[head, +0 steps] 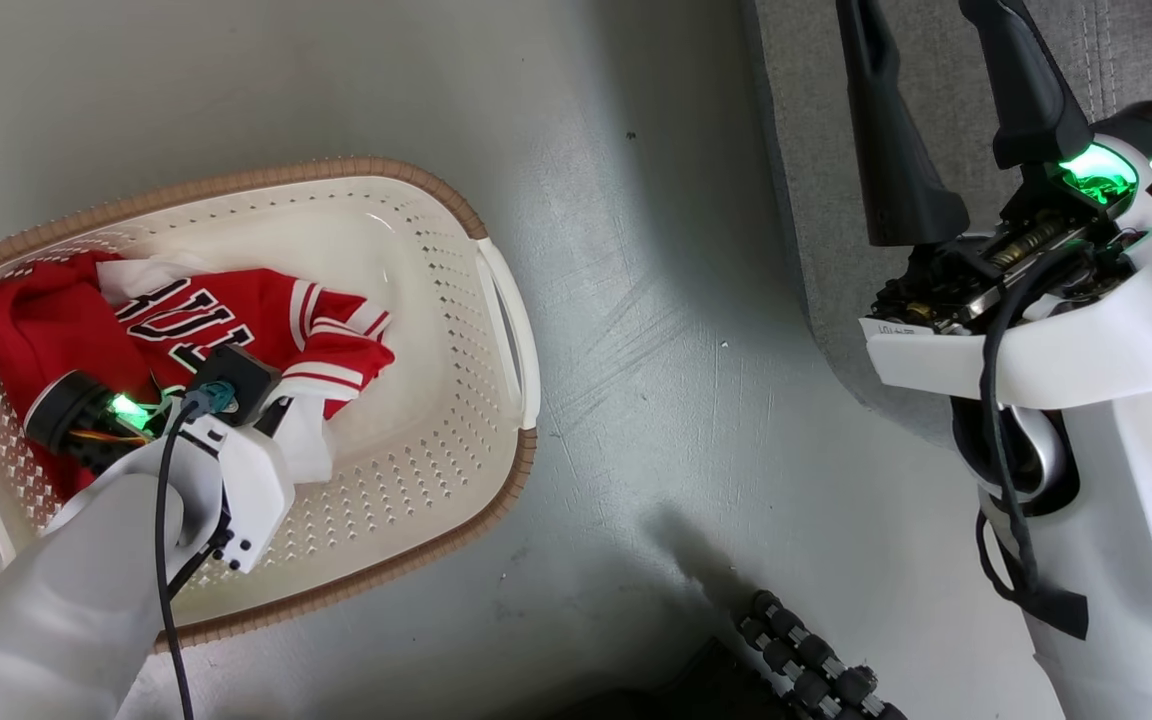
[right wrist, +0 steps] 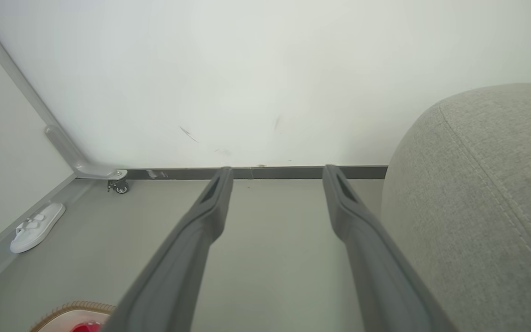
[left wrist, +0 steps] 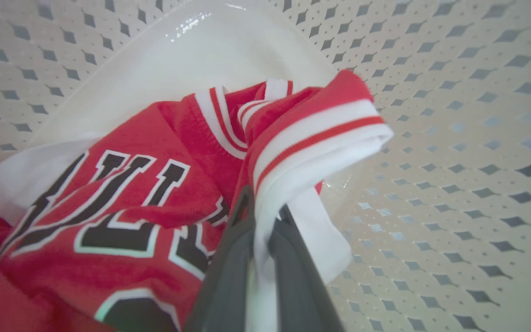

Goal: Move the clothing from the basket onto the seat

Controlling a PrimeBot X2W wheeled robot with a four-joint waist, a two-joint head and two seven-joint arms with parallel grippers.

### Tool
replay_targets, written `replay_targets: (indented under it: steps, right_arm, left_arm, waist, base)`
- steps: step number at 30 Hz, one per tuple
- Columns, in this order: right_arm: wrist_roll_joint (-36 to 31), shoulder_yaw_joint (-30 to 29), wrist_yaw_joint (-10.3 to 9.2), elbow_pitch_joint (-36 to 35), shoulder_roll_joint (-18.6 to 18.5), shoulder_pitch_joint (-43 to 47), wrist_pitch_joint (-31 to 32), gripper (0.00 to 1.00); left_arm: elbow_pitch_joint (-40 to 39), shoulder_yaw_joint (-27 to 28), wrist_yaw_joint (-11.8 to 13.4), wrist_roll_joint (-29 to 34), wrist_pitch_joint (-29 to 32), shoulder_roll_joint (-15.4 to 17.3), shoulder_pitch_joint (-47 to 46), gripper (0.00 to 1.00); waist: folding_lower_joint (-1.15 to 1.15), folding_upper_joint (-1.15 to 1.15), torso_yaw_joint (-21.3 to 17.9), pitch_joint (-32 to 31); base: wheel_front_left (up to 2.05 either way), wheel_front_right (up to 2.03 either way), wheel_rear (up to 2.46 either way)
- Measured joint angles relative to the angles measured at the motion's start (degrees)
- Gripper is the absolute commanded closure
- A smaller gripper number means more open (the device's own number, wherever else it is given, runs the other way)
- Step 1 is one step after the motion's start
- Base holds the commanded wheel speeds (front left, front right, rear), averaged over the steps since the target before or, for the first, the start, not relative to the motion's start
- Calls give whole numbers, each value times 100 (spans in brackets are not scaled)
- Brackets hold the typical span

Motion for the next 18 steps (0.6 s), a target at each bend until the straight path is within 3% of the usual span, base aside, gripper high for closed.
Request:
replay_targets:
  steps: [18]
  right_arm:
    - [-2,-171,0,16,2,-202,0,0]
  left_arm:
    - [-332,-123,0,-355,-712,-3,-198,100]
  waist:
    - [0,0,129,-353]
  base:
    - [0,0,0]
